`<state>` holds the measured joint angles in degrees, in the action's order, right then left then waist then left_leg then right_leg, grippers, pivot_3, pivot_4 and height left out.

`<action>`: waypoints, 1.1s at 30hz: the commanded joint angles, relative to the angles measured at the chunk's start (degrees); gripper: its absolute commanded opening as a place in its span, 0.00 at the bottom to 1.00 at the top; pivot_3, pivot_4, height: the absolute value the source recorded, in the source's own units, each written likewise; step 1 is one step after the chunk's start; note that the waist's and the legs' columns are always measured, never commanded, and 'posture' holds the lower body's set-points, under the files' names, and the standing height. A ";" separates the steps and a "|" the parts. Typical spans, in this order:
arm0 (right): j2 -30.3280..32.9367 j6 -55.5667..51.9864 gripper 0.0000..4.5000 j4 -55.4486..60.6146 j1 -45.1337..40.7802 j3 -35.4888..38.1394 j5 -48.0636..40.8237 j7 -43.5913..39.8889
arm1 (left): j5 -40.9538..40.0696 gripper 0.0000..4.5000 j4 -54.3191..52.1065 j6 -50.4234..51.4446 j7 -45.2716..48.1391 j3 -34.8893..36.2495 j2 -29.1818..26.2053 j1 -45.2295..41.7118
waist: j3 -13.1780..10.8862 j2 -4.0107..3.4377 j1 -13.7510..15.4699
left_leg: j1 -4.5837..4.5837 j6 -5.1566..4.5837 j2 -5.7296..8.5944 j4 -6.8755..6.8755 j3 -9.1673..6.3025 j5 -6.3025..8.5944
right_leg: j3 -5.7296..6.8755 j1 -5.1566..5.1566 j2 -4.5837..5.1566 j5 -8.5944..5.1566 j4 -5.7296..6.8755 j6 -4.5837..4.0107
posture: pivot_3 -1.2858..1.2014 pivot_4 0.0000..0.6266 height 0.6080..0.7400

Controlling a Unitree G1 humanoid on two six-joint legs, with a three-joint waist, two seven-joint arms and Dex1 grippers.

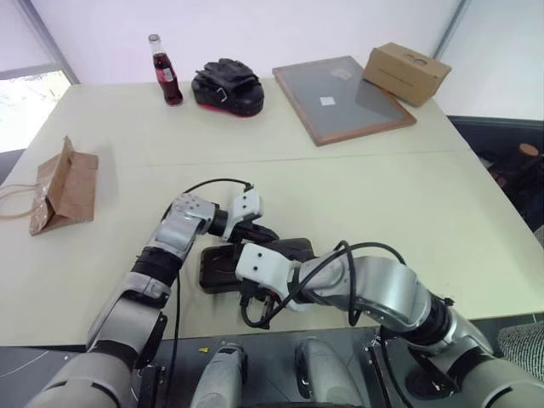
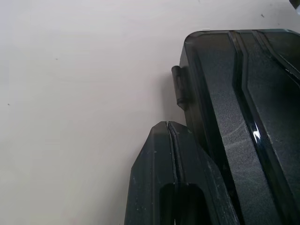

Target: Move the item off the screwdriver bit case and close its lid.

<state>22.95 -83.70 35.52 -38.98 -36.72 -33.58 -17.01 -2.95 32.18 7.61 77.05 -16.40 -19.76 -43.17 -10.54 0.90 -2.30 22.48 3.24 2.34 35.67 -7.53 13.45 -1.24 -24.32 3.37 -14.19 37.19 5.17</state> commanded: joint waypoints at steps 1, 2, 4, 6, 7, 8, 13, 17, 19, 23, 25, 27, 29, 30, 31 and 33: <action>1.95 3.96 0.01 -0.02 -4.09 7.51 2.04 -1.62 | -0.09 0.00 2.55 -2.77 1.17 -1.14 1.71 -0.68 | 0.00 0.00 -0.01 | 0.00 0.00 0.01 0.01 0.01 0.00 | 0.00 0.00 0.02 0.00 0.00 0.01 | 0.52 0.24 1.00; 2.17 3.94 0.01 -0.11 -4.45 8.19 1.66 -2.52 | 0.06 0.00 3.31 -3.33 1.02 -1.02 1.81 -1.10 | 0.00 0.00 -0.03 | 0.00 0.00 0.02 0.02 0.02 0.00 | 0.00 0.00 0.03 0.01 0.00 0.01 | 0.52 0.24 1.00; 3.40 4.17 0.01 0.11 -4.95 8.89 0.95 -4.80 | 0.23 0.00 5.19 -4.59 0.74 -0.67 2.03 -2.11 | 0.00 0.00 -0.04 | 0.00 0.00 0.02 0.02 0.01 0.00 | 0.02 0.00 0.01 0.01 0.01 0.01 | 0.52 0.24 1.00; 5.67 4.61 0.01 0.60 -5.32 9.25 0.32 -7.44 | 0.22 0.00 7.04 -5.68 0.45 -0.10 2.16 -3.30 | 0.00 0.00 0.10 | 0.00 0.00 0.03 0.03 0.02 0.00 | 0.02 0.00 0.02 0.00 0.00 0.01 | 0.52 0.24 1.00; 6.93 4.81 0.01 0.88 -5.49 9.53 -0.03 -8.65 | 0.19 0.00 7.67 -6.08 0.24 0.25 2.16 -3.83 | 0.00 0.00 0.18 | 0.01 0.00 0.05 0.03 0.02 0.00 | 0.03 0.01 0.07 0.00 0.00 0.03 | 0.52 0.24 1.00; 7.80 5.07 0.01 0.86 -5.58 9.76 -0.15 -9.44 | 0.20 0.00 8.29 -6.49 0.02 0.54 2.18 -4.27 | 0.00 0.01 0.17 | 0.01 0.00 0.05 0.03 0.02 0.00 | 0.03 0.02 0.08 0.00 -0.02 0.04 | 0.52 0.24 1.00; 11.65 6.58 0.01 0.22 -6.42 12.40 -0.90 -14.00 | -0.73 0.00 9.78 -7.30 -0.90 2.30 1.76 -5.93 | -0.02 0.02 -0.18 | 0.01 -0.09 0.09 -0.01 0.03 0.05 | 0.04 0.00 0.06 -0.01 -0.05 0.06 | 0.52 0.24 1.00; 12.96 7.93 0.01 -2.05 -6.95 16.74 -1.99 -17.56 | -2.99 0.00 5.40 -4.64 -1.43 4.99 -0.02 -5.50 | -0.04 0.03 -0.24 | 0.01 -0.09 0.06 -0.01 0.03 0.05 | 0.04 0.00 0.04 0.00 -0.04 0.05 | 0.52 0.24 1.00; 13.36 8.79 0.01 -3.39 -6.75 18.77 -2.20 -18.78 | -4.76 0.00 0.79 -1.52 -2.00 6.83 -1.56 -4.46 | -0.05 0.03 -0.21 | 0.02 -0.09 0.05 -0.01 0.03 0.05 | 0.04 0.00 0.04 0.00 -0.04 0.05 | 0.52 0.24 1.00; 14.78 11.24 0.01 -5.76 -5.99 20.94 -1.35 -20.40 | -8.61 0.00 -10.38 6.60 -4.42 10.69 -5.22 -1.24 | -0.06 0.02 -0.23 | 0.03 -0.10 -0.04 -0.02 0.04 0.06 | 0.02 -0.01 0.08 0.00 -0.05 0.05 | 0.52 0.24 1.00; 15.86 13.28 0.01 -6.80 -5.39 21.60 -0.68 -21.41 | -10.28 0.00 -15.58 10.26 -6.51 12.73 -6.98 0.42 | -0.07 0.02 -0.17 | 0.02 -0.10 -0.04 -0.03 0.03 0.06 | 0.01 -0.01 0.08 0.00 -0.04 0.05 | 0.52 0.24 1.00; 16.83 15.47 0.01 -8.00 -4.54 22.29 0.16 -22.18 | -12.43 0.00 -21.17 14.87 -9.40 15.43 -8.63 2.12 | -0.07 0.02 -0.14 | 0.03 -0.10 -0.04 -0.03 0.03 0.06 | 0.01 -0.01 0.09 0.00 -0.05 0.05 | 0.52 0.24 1.00; 17.69 17.82 0.01 -9.06 -3.46 22.82 1.22 -22.59 | -15.13 0.00 -27.24 20.52 -12.46 18.41 -10.25 4.20 | -0.09 0.04 -0.16 | 0.03 -0.09 -0.03 -0.02 0.04 0.06 | 0.01 -0.01 0.11 0.00 -0.05 0.05 | 0.52 0.24 1.00; 17.67 18.74 0.01 -9.52 -2.73 23.60 1.35 -22.61 | -16.23 0.00 -30.63 22.86 -13.99 19.82 -11.16 5.73 | -0.09 0.03 -0.20 | 0.03 -0.09 -0.03 -0.03 0.04 0.06 | 0.01 -0.01 0.11 0.00 -0.06 0.05 | 0.52 0.24 1.00; 17.55 19.41 0.01 -9.94 -2.09 24.44 1.37 -22.67 | -17.22 0.00 -33.63 24.98 -15.39 21.05 -11.98 7.15 | -0.10 0.03 -0.18 | 0.02 -0.09 -0.04 -0.04 0.04 0.06 | 0.01 -0.02 0.10 0.00 -0.06 0.05 | 0.52 0.24 1.00; 17.57 20.64 0.01 -10.40 -1.06 25.51 1.68 -22.76 | -19.24 0.00 -38.31 28.69 -17.79 22.95 -13.15 9.48 | -0.11 0.02 -0.20 | 0.02 -0.09 -0.06 -0.04 0.06 0.06 | 0.00 -0.02 0.10 0.00 -0.06 0.05 | 0.52 0.24 1.00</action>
<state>40.29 -65.21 24.42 -40.10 -13.67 -32.18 -39.44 -19.61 -1.14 33.22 61.36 3.92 -32.15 -34.58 -10.65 0.92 -2.50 22.49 3.15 2.29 35.62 -7.47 13.51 -1.24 -24.34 3.48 -14.20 37.14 5.22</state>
